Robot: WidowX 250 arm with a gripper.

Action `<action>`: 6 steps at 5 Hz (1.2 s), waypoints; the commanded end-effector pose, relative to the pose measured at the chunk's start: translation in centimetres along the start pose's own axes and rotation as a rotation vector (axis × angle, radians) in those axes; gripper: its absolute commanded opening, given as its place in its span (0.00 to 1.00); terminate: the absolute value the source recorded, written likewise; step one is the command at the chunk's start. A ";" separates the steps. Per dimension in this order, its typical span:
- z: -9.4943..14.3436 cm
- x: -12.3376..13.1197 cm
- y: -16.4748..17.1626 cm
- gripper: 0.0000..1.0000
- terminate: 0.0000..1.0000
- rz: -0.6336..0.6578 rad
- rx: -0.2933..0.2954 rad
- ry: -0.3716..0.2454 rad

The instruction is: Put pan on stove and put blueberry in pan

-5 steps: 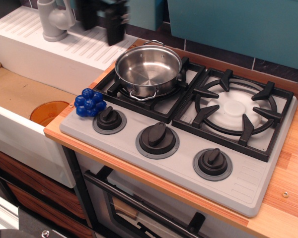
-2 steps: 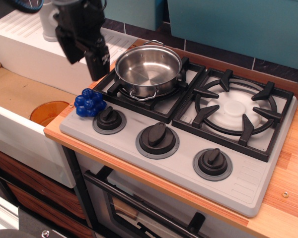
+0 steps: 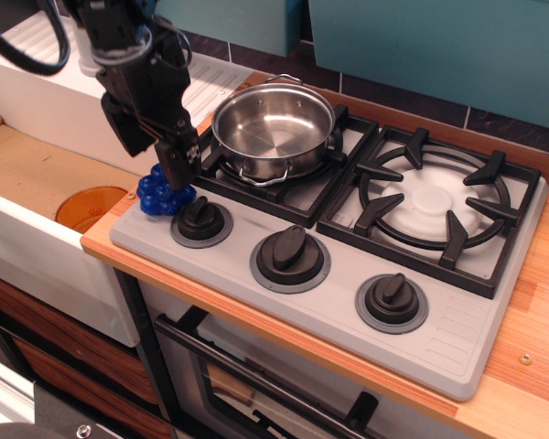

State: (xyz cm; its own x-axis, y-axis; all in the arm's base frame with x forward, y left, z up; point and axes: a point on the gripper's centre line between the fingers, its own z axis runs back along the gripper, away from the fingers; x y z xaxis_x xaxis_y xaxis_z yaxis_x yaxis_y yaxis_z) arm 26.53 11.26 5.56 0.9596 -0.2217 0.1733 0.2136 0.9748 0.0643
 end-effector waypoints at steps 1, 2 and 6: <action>-0.5 0.4 0.0 1.00 0.00 0.002 0.018 -0.058; -1.9 0.5 0.2 1.00 0.00 -0.002 -0.003 -0.076; 0.0 0.9 0.8 0.00 0.00 -0.002 0.021 -0.008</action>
State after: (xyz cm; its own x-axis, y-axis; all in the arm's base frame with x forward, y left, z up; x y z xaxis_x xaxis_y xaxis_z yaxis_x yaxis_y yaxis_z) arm 26.37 11.48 4.16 0.9687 -0.2165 0.1218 0.2136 0.9763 0.0362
